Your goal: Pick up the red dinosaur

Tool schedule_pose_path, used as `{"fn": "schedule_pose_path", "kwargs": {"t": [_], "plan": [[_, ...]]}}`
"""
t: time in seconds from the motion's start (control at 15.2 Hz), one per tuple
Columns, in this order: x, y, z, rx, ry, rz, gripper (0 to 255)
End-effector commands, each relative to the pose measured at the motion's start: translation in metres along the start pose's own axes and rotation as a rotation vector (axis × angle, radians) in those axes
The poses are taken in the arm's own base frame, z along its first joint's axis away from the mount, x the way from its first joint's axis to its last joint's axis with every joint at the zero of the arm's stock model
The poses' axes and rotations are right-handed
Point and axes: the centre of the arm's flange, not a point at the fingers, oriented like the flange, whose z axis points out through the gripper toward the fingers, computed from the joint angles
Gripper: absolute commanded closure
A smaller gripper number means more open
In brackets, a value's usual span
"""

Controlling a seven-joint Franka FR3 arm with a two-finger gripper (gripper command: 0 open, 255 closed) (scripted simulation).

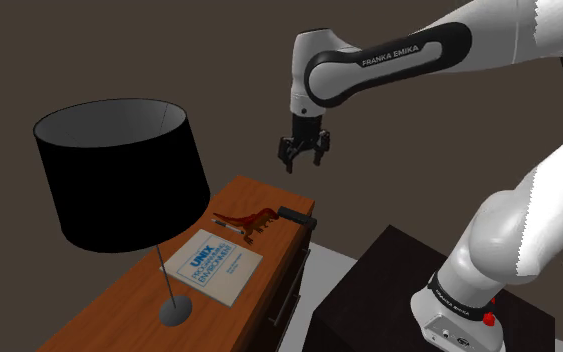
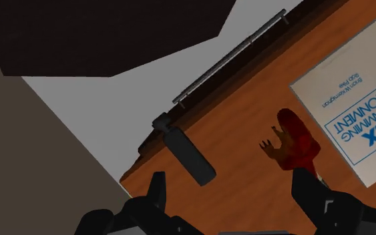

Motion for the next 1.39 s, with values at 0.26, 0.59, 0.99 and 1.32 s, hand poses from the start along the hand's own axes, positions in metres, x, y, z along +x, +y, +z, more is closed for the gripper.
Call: {"fn": "schedule_pose_path", "kwargs": {"t": [0.26,0.59,0.99,1.32], "plan": [[0.033,-0.053,0.054,-0.006,-0.077,0.054,0],[0.06,-0.096,0.103,-0.011,-0.14,0.098,0],[0.088,-0.142,0.162,-0.017,-0.213,0.148,0],[0.09,-0.143,0.188,-0.017,-0.213,0.148,0]]}}
